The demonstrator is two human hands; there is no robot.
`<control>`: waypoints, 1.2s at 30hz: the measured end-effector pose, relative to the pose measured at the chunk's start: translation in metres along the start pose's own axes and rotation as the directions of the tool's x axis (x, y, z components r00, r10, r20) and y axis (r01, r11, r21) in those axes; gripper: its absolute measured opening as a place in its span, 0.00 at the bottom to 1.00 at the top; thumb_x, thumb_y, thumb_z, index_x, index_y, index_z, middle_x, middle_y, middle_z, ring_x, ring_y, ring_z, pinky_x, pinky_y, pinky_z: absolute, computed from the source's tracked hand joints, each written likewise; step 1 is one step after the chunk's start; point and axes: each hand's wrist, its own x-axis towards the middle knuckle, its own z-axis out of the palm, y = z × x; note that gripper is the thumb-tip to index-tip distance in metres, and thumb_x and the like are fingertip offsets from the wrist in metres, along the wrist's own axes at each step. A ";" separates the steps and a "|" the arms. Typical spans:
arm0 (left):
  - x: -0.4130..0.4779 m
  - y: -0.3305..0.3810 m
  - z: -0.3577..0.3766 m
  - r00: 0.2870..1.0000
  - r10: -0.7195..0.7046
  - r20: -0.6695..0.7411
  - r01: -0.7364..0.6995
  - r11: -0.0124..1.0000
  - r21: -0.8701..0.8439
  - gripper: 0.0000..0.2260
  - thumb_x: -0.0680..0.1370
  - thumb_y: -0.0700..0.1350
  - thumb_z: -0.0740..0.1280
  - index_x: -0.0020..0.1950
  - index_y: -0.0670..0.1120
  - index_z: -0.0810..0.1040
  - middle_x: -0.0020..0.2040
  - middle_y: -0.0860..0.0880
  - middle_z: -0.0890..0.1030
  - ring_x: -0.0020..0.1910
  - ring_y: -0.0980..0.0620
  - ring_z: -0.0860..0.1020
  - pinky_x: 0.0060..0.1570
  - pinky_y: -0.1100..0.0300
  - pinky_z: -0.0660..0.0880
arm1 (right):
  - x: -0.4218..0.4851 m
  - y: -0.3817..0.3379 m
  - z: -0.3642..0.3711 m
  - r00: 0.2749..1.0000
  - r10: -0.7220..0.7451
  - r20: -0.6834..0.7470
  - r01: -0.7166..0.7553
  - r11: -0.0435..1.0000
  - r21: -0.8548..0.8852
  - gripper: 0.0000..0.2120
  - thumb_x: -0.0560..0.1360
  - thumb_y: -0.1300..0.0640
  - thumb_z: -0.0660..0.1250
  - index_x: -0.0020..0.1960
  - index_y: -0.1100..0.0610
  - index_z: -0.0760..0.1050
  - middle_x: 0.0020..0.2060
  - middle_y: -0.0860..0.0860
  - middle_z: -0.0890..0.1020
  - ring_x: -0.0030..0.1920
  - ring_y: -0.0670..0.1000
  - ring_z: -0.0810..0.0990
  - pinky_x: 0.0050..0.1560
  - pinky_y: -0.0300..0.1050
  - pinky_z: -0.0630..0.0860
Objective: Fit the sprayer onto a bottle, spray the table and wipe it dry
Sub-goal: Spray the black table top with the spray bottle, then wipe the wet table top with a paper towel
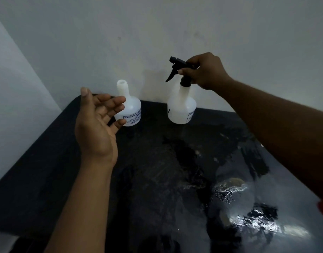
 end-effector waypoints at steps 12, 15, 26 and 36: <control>0.003 0.000 -0.003 0.999 0.002 -0.036 -0.002 1.000 -0.007 0.20 0.84 0.61 0.53 0.48 0.50 0.77 0.46 0.50 0.88 0.50 0.51 0.83 0.42 0.57 0.75 | 0.034 0.000 -0.011 0.984 0.091 0.151 -0.047 0.961 -0.272 0.19 0.71 0.47 0.73 0.57 0.57 0.79 0.44 0.53 0.78 0.44 0.52 0.75 0.42 0.45 0.70; 0.006 0.003 -0.007 0.999 0.007 -0.049 -0.008 1.000 -0.017 0.20 0.84 0.60 0.53 0.49 0.49 0.77 0.45 0.50 0.88 0.50 0.50 0.83 0.43 0.57 0.75 | 0.036 -0.013 -0.011 0.982 0.088 0.166 0.002 0.878 -0.479 0.24 0.69 0.46 0.74 0.58 0.60 0.78 0.46 0.56 0.78 0.46 0.54 0.75 0.42 0.47 0.70; 0.014 0.005 -0.027 0.997 0.032 -0.066 -0.035 0.999 -0.036 0.20 0.83 0.62 0.53 0.50 0.50 0.77 0.46 0.51 0.88 0.47 0.55 0.84 0.44 0.57 0.76 | 0.016 -0.117 0.099 0.920 -0.276 0.280 0.333 0.925 -0.181 0.30 0.71 0.37 0.68 0.64 0.56 0.71 0.58 0.56 0.77 0.57 0.54 0.75 0.52 0.46 0.71; 0.019 0.001 -0.034 0.990 0.027 -0.141 -0.003 0.986 0.169 0.14 0.80 0.62 0.62 0.47 0.53 0.78 0.46 0.51 0.87 0.46 0.56 0.84 0.42 0.57 0.75 | 0.006 -0.100 0.138 0.936 -0.153 0.318 0.186 0.980 -0.076 0.19 0.76 0.49 0.67 0.61 0.58 0.68 0.55 0.58 0.77 0.51 0.56 0.75 0.43 0.45 0.68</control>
